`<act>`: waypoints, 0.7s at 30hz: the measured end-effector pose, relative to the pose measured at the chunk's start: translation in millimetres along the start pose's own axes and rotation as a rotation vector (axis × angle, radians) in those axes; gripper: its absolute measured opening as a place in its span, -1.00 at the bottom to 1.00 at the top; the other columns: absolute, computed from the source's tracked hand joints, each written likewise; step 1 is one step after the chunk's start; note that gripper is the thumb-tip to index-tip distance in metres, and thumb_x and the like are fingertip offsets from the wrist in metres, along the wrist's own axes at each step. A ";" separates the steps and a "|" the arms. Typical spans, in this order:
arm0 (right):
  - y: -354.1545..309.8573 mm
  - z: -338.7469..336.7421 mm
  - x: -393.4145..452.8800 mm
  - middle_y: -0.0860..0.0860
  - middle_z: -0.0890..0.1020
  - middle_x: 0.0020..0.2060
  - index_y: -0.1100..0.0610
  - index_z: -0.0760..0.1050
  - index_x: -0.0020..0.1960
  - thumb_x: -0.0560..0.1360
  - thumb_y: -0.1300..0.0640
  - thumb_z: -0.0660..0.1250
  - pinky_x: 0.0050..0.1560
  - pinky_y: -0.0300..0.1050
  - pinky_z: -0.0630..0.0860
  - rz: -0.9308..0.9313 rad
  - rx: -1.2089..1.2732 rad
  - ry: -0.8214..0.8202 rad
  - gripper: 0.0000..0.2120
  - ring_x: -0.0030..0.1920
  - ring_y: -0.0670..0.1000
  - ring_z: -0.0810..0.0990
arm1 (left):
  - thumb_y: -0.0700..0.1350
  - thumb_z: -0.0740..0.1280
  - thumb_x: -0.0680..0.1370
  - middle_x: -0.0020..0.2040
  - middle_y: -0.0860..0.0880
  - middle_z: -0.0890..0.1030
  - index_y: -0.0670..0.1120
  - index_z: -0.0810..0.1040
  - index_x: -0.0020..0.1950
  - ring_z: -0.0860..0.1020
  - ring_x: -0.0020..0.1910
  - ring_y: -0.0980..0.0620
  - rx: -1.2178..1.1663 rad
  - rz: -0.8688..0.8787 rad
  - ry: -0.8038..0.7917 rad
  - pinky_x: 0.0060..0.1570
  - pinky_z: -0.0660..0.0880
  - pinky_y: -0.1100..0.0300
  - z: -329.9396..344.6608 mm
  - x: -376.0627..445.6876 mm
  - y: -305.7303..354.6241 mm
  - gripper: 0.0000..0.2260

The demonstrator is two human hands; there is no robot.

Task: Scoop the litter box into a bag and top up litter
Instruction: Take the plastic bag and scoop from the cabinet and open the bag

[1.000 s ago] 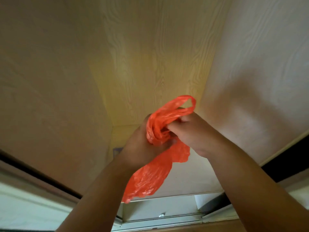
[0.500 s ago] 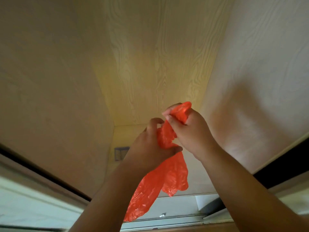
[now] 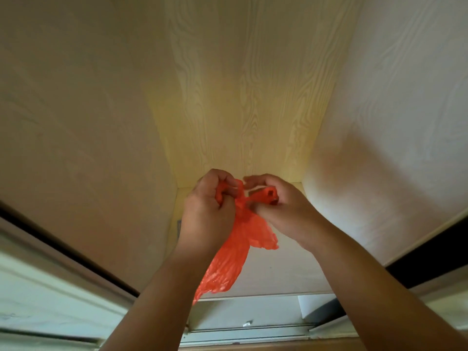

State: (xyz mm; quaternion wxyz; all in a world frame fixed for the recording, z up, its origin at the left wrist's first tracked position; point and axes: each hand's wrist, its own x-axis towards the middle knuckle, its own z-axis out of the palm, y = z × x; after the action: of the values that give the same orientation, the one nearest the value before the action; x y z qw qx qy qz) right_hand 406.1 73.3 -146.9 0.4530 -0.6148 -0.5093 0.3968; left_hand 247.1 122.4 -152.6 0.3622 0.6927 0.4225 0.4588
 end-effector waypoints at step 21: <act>-5.8 12.2 4.0 -0.11 0.73 -0.11 -0.07 0.64 0.02 0.61 0.20 0.34 -0.08 -0.05 0.63 -0.129 -0.143 -0.001 -0.81 -0.09 -0.12 0.71 | 0.45 0.51 0.20 0.55 0.19 0.13 0.33 0.04 0.57 0.12 0.56 0.20 0.272 -0.030 -0.285 0.42 0.25 0.07 -29.8 -1.6 -0.3 0.07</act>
State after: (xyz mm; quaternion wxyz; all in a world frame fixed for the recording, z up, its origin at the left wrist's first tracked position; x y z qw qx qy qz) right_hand 393.7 79.6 -144.7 0.4323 -0.6112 -0.5750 0.3301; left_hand 218.6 124.5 -143.9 0.3283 0.7869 0.4351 0.2892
